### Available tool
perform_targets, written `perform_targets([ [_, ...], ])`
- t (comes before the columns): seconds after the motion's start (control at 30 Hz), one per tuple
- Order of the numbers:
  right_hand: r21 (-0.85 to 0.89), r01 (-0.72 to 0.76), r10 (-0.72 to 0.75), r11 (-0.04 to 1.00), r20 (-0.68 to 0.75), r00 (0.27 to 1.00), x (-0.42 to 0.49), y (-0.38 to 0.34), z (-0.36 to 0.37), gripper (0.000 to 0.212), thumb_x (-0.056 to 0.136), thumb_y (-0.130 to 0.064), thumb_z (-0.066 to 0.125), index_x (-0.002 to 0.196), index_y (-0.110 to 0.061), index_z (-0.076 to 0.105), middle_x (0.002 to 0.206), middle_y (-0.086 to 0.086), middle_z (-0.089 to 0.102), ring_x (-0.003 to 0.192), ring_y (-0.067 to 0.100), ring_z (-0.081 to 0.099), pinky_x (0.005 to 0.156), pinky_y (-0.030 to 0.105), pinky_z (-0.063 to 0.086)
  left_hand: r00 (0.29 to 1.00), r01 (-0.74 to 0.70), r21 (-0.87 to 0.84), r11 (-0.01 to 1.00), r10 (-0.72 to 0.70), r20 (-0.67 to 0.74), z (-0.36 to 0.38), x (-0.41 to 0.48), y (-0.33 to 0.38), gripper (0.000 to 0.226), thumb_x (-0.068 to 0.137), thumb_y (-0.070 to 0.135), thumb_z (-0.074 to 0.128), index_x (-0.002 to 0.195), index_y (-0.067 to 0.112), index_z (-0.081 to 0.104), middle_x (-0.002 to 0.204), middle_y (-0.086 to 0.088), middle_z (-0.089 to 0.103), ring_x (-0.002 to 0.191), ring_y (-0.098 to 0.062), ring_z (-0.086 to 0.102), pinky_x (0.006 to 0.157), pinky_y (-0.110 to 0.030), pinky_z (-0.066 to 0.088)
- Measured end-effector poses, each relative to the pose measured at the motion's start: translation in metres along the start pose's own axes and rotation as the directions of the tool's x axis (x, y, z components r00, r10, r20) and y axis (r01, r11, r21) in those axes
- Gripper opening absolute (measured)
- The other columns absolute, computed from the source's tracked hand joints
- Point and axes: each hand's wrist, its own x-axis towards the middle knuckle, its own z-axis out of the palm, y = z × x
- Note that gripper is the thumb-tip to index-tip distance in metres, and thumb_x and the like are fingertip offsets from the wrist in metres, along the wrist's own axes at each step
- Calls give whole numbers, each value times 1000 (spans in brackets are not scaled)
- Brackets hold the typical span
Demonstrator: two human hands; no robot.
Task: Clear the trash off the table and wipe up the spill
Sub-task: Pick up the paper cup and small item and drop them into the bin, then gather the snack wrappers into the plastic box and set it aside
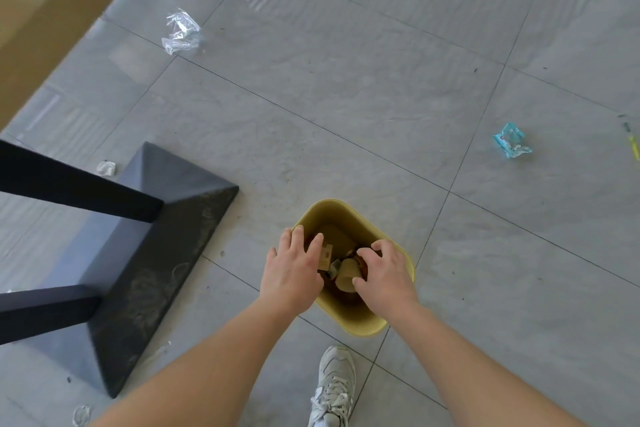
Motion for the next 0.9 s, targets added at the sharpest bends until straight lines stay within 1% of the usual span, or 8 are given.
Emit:
perform_targets([
  [0.13, -28, 25, -25, 999, 0, 1000, -5, -12, -11, 46, 89, -37, 61, 132, -29, 49, 140, 1, 34, 127, 24, 36, 110, 36, 35, 1000, -17, 2, 1000, 17, -15, -17, -8, -6, 71, 88, 42, 52, 149, 32, 17, 156, -10, 21, 145, -35, 12, 113, -54, 29],
  [0.3, -53, 34, -34, 998, -6, 999, -16, -37, -38, 46, 89, -38, 59, 132, -29, 46, 139, 3, 35, 125, 26, 35, 107, 36, 38, 999, -6, -17, 1000, 6, -34, -58, -27, -9, 69, 91, 48, 45, 149, 31, 12, 159, -10, 15, 147, -35, 5, 115, -58, 24],
  [0.5, -97, 99, -102, 990, -33, 994, -48, -78, -96, 41, 89, -37, 55, 128, -30, 44, 140, 3, 35, 124, 26, 35, 98, 36, 44, 997, 16, -29, 999, -18, -74, -138, -70, -14, 65, 96, 50, 39, 149, 32, 6, 161, -9, 9, 148, -34, -1, 118, -59, 14],
  [0.6, -132, 150, -160, 980, -68, 985, -72, -103, -132, 44, 89, -39, 54, 130, -32, 41, 140, 3, 34, 125, 25, 34, 98, 37, 46, 992, 21, -66, 998, -29, -119, -187, -100, -18, 67, 96, 53, 40, 150, 33, 5, 163, -8, 6, 149, -33, -5, 119, -59, 10],
  [0.7, -160, 185, -203, 970, -104, 974, -95, -130, -168, 47, 91, -42, 54, 135, -31, 41, 142, 3, 34, 127, 25, 34, 97, 37, 49, 984, 13, -71, 997, -25, -179, -233, -130, -23, 69, 95, 53, 41, 150, 34, 5, 163, -8, 8, 149, -33, -4, 118, -60, 12],
  [0.83, -205, 234, -271, 950, -173, 947, -117, -167, -208, 43, 91, -44, 55, 131, -29, 46, 144, 3, 37, 128, 23, 37, 92, 34, 49, 950, 33, -49, 998, -47, -309, -283, -165, -33, 71, 93, 55, 43, 151, 32, 8, 161, -9, 15, 148, -33, 3, 117, -58, 22],
  [0.9, -221, 261, -303, 940, -187, 934, -123, -186, -225, 44, 91, -42, 56, 131, -28, 45, 142, 4, 37, 127, 24, 37, 91, 31, 48, 932, 47, -24, 999, -53, -358, -303, -181, -41, 71, 93, 55, 42, 151, 31, 9, 159, -9, 17, 148, -33, 6, 116, -56, 24],
])
